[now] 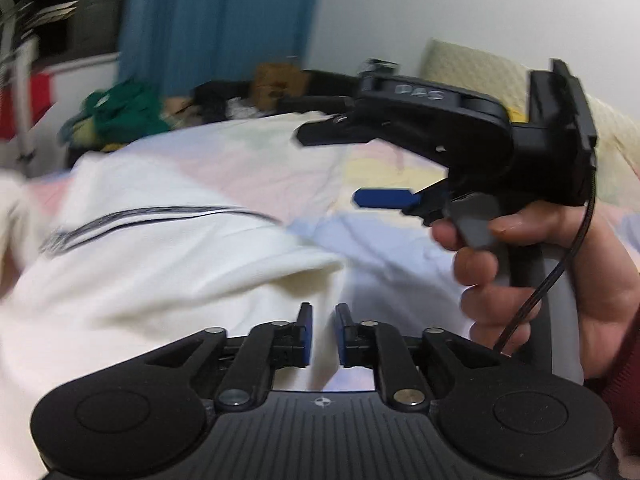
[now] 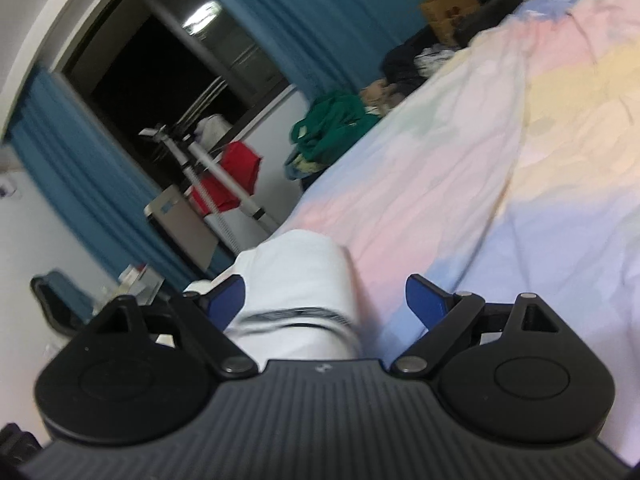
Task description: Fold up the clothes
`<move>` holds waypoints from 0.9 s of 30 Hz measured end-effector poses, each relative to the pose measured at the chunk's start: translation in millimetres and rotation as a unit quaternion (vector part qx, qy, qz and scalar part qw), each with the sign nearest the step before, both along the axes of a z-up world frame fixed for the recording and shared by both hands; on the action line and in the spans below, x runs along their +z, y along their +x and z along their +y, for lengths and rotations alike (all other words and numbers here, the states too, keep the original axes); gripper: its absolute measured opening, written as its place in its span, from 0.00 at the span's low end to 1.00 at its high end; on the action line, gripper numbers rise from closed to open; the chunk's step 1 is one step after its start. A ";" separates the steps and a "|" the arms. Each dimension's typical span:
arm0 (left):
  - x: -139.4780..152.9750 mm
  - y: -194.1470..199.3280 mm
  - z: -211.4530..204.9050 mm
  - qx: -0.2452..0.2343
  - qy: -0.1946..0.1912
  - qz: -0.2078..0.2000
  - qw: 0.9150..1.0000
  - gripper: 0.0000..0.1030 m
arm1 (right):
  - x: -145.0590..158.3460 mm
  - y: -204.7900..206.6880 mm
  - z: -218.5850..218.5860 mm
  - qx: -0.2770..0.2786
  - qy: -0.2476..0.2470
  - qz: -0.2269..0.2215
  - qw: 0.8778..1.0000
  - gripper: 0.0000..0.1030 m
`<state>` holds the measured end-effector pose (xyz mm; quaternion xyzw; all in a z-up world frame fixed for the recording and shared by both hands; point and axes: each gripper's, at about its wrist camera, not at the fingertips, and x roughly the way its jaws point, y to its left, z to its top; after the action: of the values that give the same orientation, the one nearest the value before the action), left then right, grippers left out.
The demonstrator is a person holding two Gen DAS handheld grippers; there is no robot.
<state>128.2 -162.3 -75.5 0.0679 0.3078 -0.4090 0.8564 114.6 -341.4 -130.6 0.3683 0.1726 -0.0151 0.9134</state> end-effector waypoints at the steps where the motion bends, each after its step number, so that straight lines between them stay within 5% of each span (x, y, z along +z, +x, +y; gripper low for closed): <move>1: 2.1 -2.9 8.8 0.015 -0.003 0.001 1.000 0.21 | 0.8 0.2 2.4 0.011 -0.004 -0.003 1.000 0.87; 12: 55.8 -34.8 126.8 0.150 0.003 -0.017 0.989 0.47 | 16.7 -2.4 66.1 0.141 -0.097 -0.054 0.984 0.87; 20: 63.7 -65.5 181.8 0.254 -0.046 -0.030 0.966 0.52 | 5.2 18.6 137.5 0.227 -0.220 -0.053 0.947 0.86; 27: 64.5 -74.2 198.4 0.293 -0.062 -0.030 0.954 0.54 | -27.9 32.5 183.7 0.253 -0.339 0.027 0.906 0.85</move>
<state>54.0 36.1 -11.0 -0.0662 0.2622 -0.1559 0.9500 147.1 -157.7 -158.6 -0.0200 0.2685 0.1489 0.9515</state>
